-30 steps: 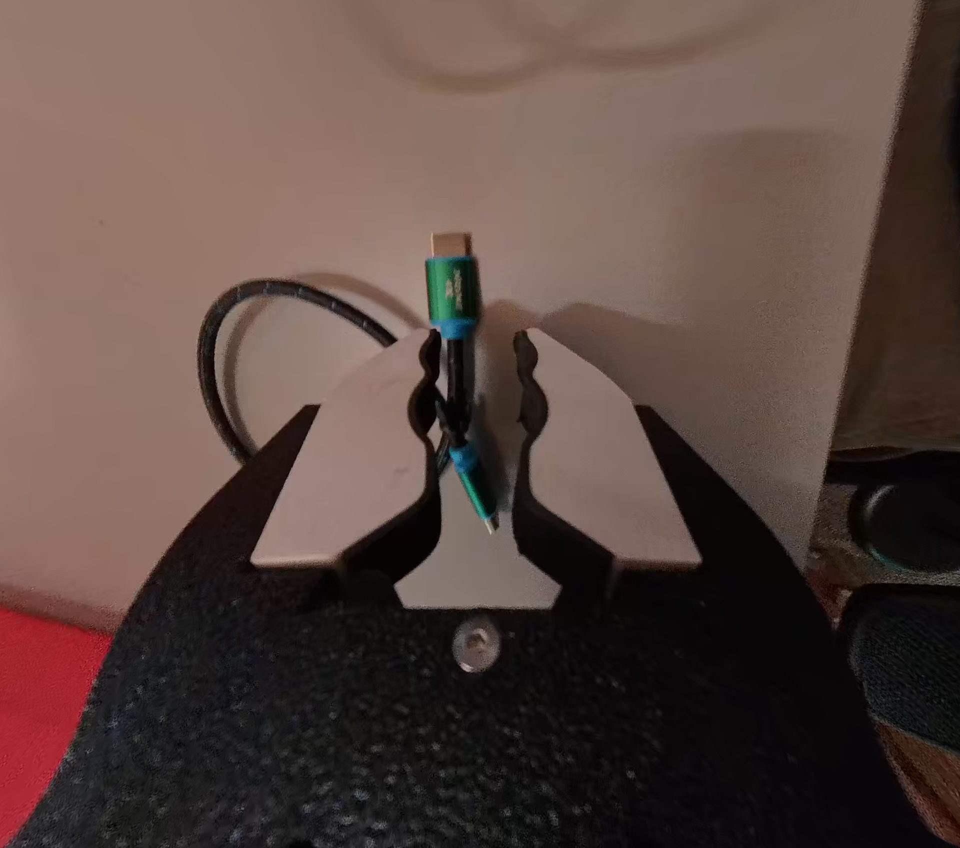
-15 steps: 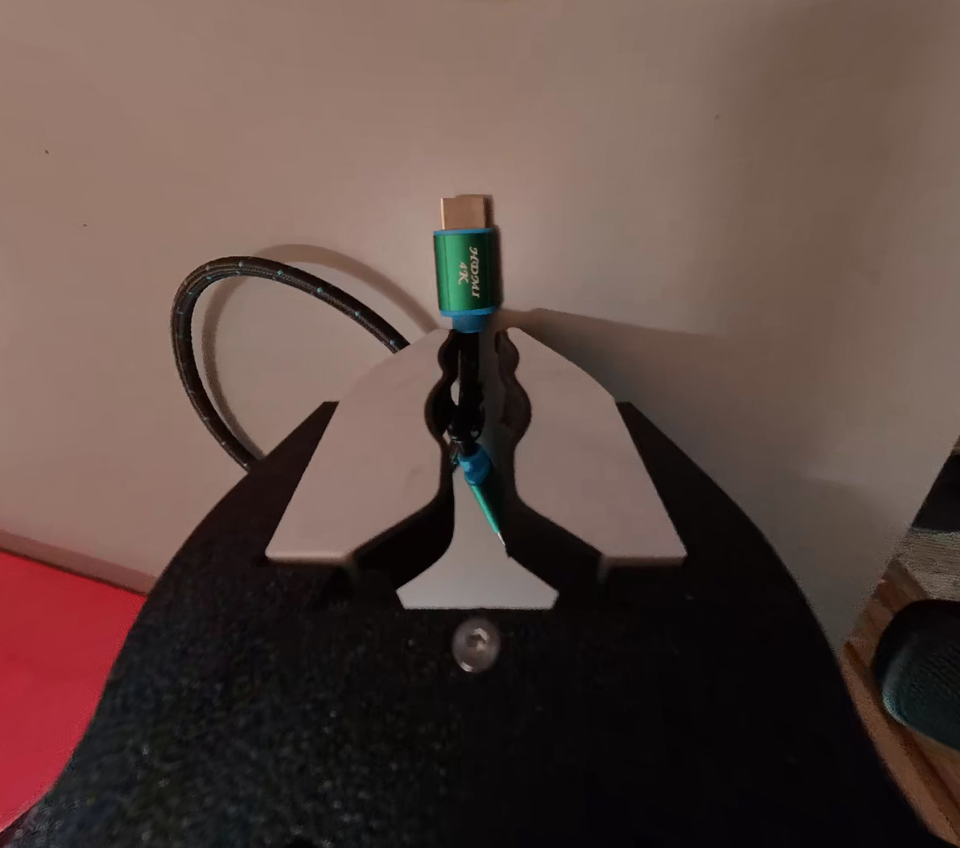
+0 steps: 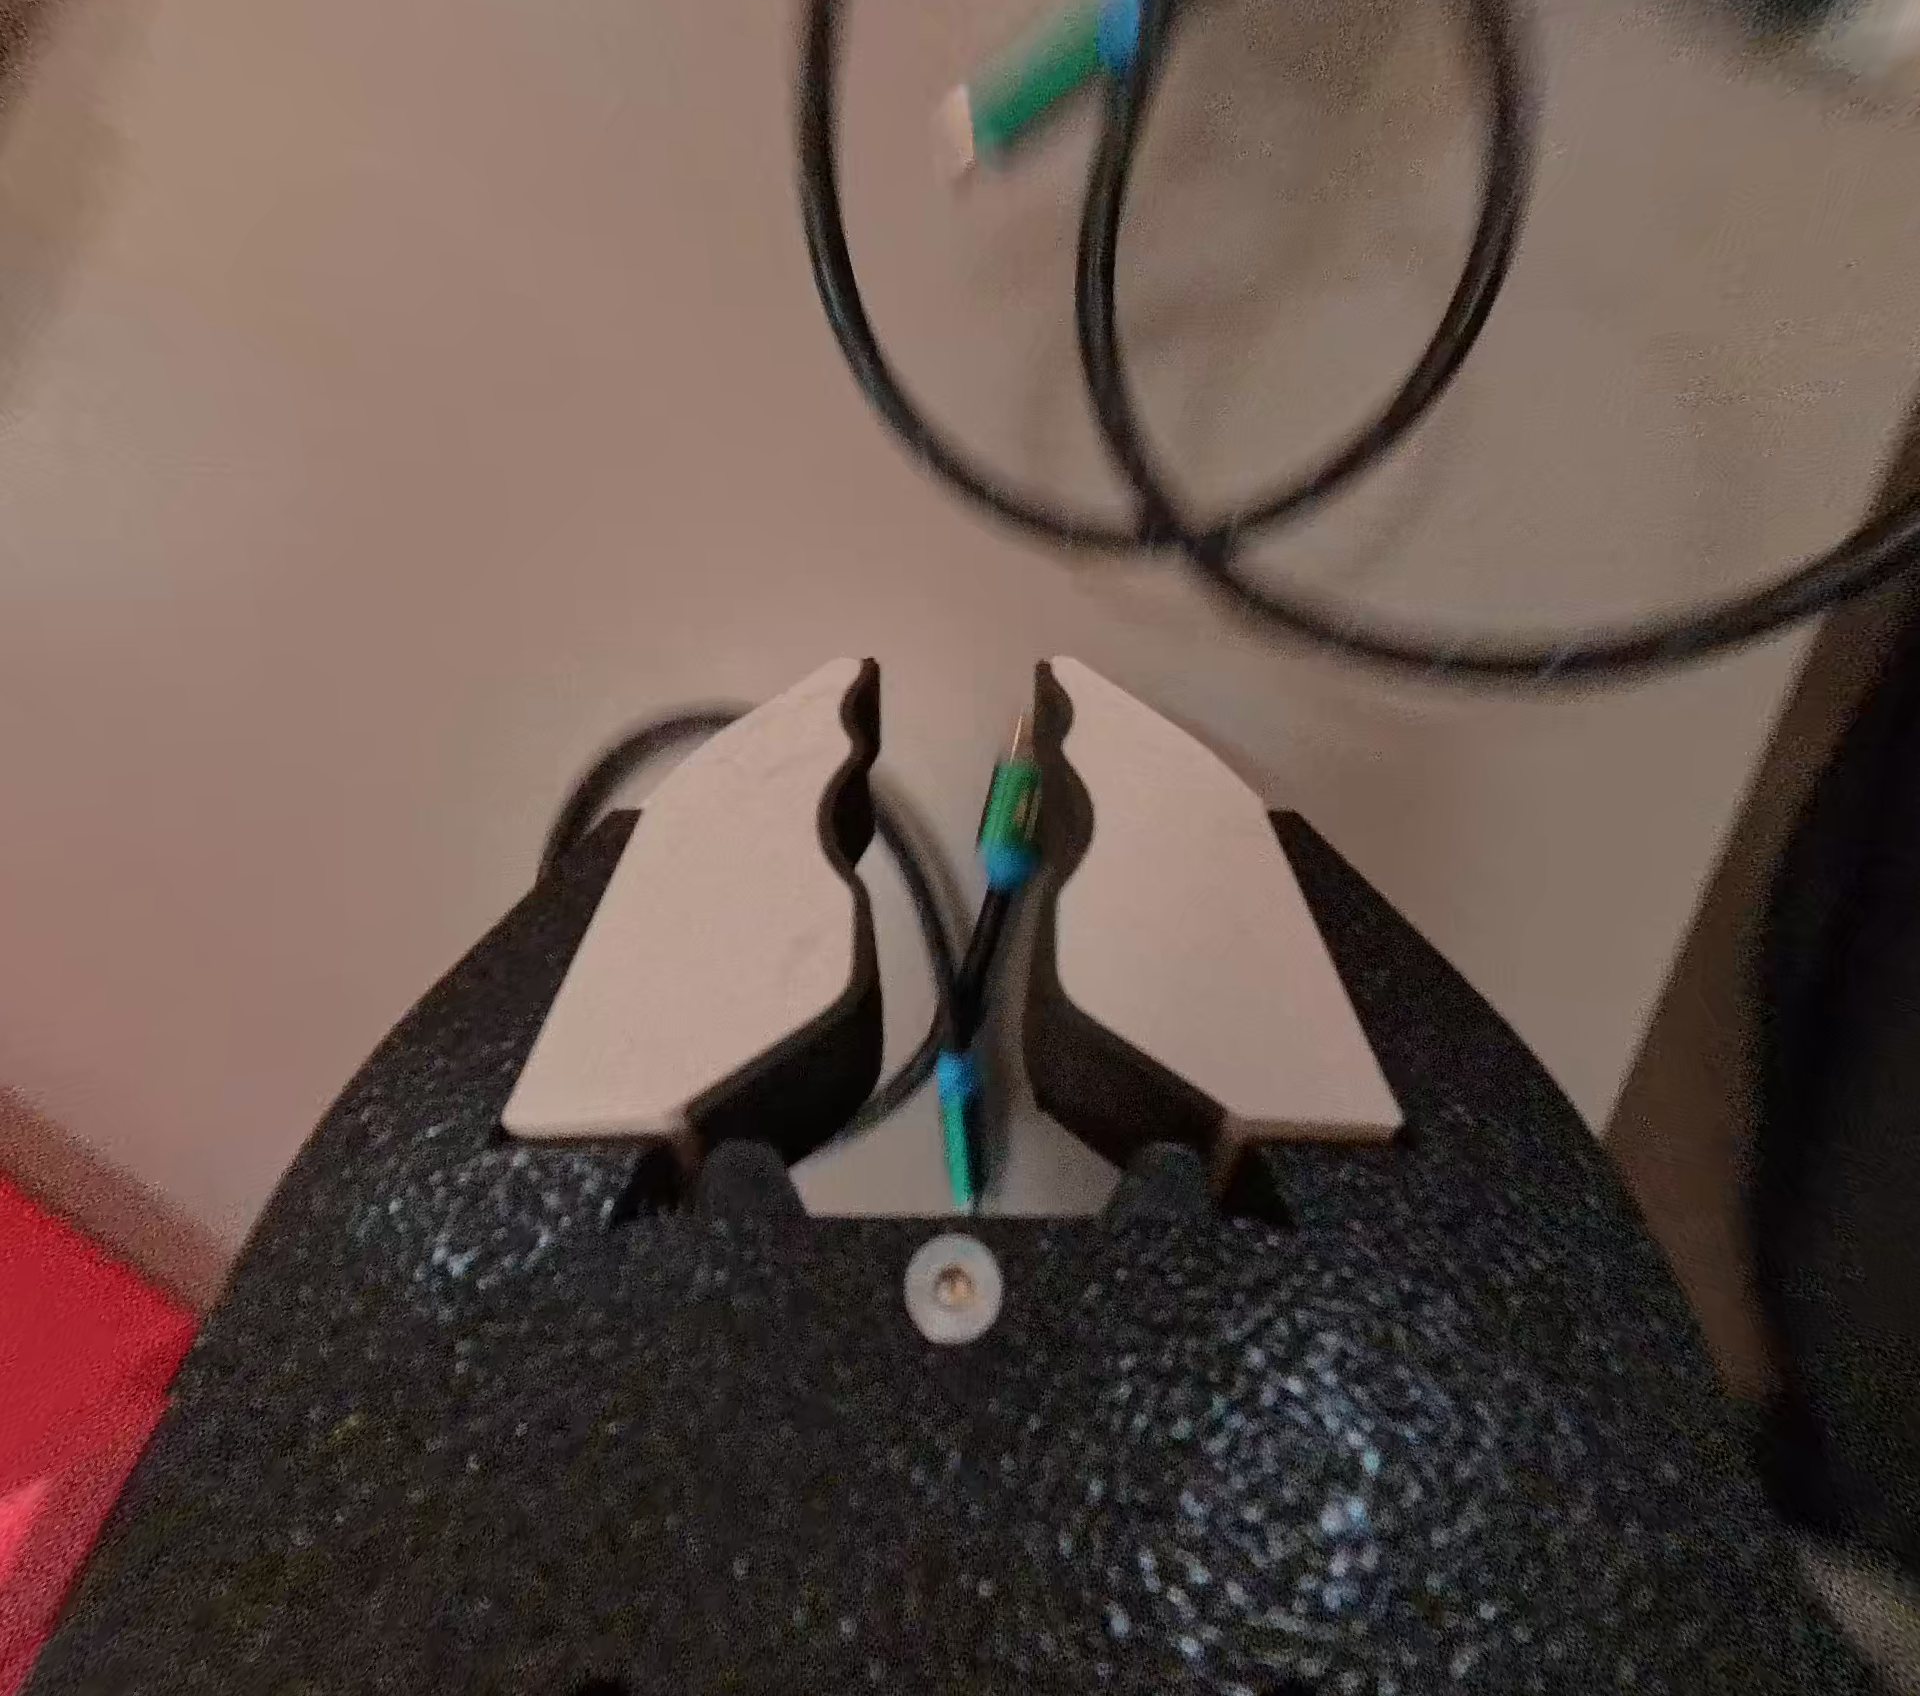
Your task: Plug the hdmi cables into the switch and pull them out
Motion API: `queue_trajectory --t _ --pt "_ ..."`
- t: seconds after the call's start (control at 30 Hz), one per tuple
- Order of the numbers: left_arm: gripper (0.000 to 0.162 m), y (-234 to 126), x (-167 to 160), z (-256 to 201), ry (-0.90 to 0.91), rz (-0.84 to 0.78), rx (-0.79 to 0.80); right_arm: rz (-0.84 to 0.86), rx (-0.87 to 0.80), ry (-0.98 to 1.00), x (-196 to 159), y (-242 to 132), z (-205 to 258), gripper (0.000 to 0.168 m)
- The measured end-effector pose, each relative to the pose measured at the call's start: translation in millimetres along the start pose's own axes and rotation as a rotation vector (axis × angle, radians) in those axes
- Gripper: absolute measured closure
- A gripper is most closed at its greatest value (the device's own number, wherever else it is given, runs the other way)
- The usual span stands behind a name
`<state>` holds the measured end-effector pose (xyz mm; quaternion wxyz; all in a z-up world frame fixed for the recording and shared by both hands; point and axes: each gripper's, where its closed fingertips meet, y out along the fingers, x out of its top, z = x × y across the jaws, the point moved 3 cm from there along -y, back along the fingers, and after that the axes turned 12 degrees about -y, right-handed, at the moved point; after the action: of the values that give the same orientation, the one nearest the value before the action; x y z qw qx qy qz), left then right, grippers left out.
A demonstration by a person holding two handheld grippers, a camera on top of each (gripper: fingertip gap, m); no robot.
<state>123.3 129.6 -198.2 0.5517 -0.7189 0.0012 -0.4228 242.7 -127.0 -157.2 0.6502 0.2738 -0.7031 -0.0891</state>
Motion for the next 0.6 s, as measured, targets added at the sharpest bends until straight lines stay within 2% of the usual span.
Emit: queue_trajectory --t 0.1,0.13,0.2,0.27,0.33,0.43,0.6 --pt "0.134 -28.7 68.4 -24.3 -0.117 -0.36 -0.125 0.005 0.003 -0.006 -1.3 2.4 0.2 0.157" --pt "0.136 -30.7 82.9 -31.0 -0.143 -0.411 -0.154 0.009 0.003 -0.008 -2.1 3.5 0.3 0.157" --pt "0.132 -15.9 94.2 -45.6 -0.19 -0.337 -0.259 0.017 0.007 -0.017 -3.1 5.7 1.6 0.157" --pt "0.12 11.7 93.2 -52.0 -0.269 -0.187 -0.328 0.02 0.015 -0.035 -2.3 8.5 4.3 0.157" --pt "0.114 35.4 92.3 -54.2 -0.354 -0.103 -0.385 0.017 0.025 -0.049 -1.2 11.2 7.3 0.157" --pt "0.116 51.7 95.6 -52.5 -0.485 -0.112 -0.487 0.017 0.04 -0.055 -0.6 12.4 9.5 0.157" --pt "0.102 59.8 100.4 -53.6 -0.717 -0.151 -0.699 0.031 0.051 -0.064 -1.2 12.8 9.6 0.157"
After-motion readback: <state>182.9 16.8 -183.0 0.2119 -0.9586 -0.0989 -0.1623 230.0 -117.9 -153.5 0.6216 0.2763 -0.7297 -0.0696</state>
